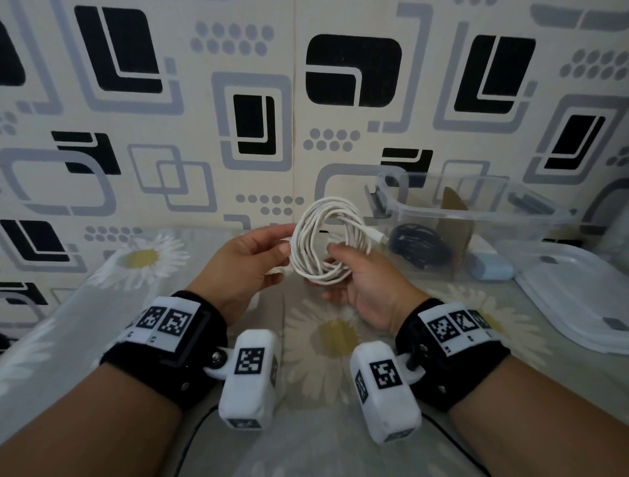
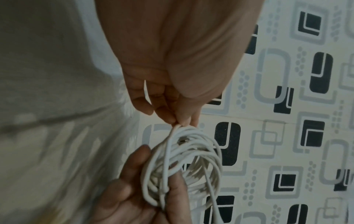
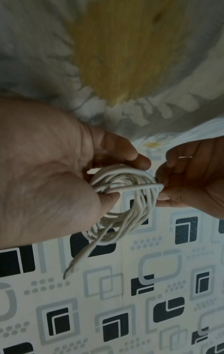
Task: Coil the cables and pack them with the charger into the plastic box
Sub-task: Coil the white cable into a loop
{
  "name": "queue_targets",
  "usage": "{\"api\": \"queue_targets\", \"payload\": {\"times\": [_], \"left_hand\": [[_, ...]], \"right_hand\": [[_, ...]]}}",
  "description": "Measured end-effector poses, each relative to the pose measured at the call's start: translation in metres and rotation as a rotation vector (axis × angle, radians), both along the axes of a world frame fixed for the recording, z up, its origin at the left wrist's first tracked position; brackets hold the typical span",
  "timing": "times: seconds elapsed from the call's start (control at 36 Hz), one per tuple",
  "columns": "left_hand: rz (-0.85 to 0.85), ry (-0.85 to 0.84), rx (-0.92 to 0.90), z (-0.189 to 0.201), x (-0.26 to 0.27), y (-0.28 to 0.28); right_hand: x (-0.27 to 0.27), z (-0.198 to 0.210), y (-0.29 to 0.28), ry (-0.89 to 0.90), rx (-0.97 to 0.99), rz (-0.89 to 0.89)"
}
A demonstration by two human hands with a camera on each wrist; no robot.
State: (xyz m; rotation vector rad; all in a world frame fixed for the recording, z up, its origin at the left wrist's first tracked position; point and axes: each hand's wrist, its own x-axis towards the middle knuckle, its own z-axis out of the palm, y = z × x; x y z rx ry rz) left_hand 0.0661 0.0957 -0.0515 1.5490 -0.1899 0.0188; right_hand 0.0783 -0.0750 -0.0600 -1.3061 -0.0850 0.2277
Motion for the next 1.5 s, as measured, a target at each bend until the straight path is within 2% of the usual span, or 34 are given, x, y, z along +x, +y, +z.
{"api": "queue_targets", "payload": {"times": [0.08,0.19,0.33,0.47,0.58,0.78,0.97,1.08,1.22,1.36,1.5], "left_hand": [[0.003,-0.008,0.007,0.001,-0.002,0.000],[-0.050,-0.008,-0.004,0.003,-0.005,-0.001],[-0.080,0.008,-0.039,0.006,-0.005,-0.004],[-0.167,-0.062,0.071,0.003,-0.005,-0.008],[-0.123,-0.061,0.087,0.000,-0.004,-0.008],[-0.074,-0.043,0.125,-0.003,0.000,-0.004],[-0.043,-0.047,0.110,-0.004,0.002,-0.002],[-0.020,-0.078,0.166,-0.007,0.005,0.001],[-0.006,-0.106,0.184,-0.008,0.007,0.003],[0.029,-0.090,0.113,-0.007,0.010,0.004],[0.003,-0.074,0.043,-0.007,0.011,0.005]], "right_hand": [[-0.002,0.000,-0.001,0.031,-0.076,0.074],[-0.003,0.001,-0.004,0.051,-0.082,0.105],[-0.002,0.000,0.000,0.015,-0.020,0.033],[-0.003,0.001,0.002,-0.054,0.056,-0.016],[-0.002,0.001,0.000,-0.062,0.090,-0.016],[-0.004,0.001,-0.002,-0.061,0.075,0.110],[0.000,-0.002,-0.005,-0.149,-0.112,0.037],[0.002,0.001,-0.009,-0.135,-0.037,0.020],[0.002,0.006,-0.015,-0.072,0.074,0.084],[0.002,0.003,-0.013,-0.077,0.050,0.086],[0.001,0.004,-0.013,-0.096,0.135,0.098]]}}
